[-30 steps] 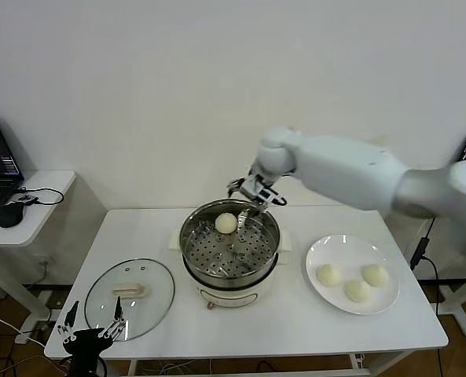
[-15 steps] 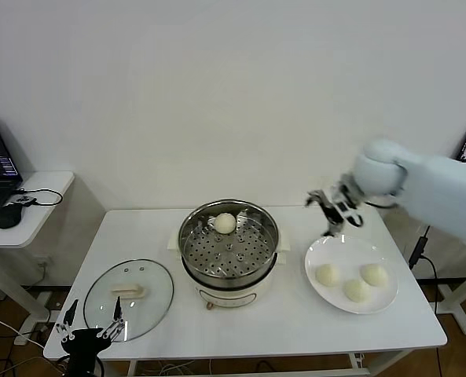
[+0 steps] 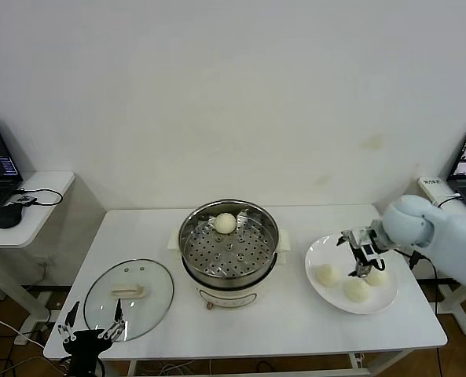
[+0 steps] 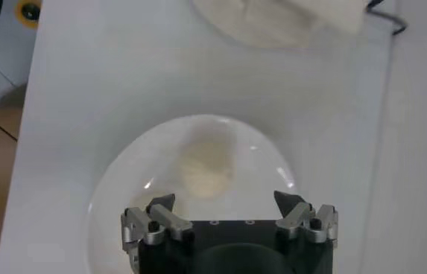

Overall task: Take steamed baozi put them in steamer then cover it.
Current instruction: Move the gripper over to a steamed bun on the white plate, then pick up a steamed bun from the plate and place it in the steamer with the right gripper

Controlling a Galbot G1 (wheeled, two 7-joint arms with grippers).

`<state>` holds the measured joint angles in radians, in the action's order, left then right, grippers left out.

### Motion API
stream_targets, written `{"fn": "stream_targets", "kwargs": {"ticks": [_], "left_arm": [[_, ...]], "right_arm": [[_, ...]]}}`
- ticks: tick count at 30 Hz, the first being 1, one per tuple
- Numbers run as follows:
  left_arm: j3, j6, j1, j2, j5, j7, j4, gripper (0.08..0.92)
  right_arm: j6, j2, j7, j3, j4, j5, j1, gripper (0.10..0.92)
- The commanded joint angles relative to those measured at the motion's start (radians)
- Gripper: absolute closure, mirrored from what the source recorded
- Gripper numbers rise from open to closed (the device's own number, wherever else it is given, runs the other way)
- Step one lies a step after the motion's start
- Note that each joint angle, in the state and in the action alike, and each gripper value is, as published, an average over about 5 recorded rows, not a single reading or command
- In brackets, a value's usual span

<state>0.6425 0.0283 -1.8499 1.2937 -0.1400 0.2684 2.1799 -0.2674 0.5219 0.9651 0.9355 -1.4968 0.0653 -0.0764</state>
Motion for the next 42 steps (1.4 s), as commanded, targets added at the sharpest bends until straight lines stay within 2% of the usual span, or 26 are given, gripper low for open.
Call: {"fn": "stream_targets", "kwargs": {"ticks": [1,21,32,42], "left_arm": [[0.001,0.001,0.001,-0.002,0.000,0.000,-0.006,0.177],[0.011,0.001,0.021,0.000,0.000,0.000,-0.028,0.177],[0.013,0.001,0.021,0.004,-0.001,0.001,-0.026,0.177],[0.008,0.000,0.021,0.007,0.000,0.002,-0.022,0.177]], "right_arm": [[0.012,0.054,-0.002,-0.086,0.102,0.039,0.139,0.203],[0.010,0.223,-0.032,-0.110,0.264,0.067,0.163,0.206],[0.007,0.218,0.009,-0.108,0.255,0.075,0.160,0.347],[0.020,0.178,0.045,-0.118,0.225,0.066,0.137,0.382]]}}
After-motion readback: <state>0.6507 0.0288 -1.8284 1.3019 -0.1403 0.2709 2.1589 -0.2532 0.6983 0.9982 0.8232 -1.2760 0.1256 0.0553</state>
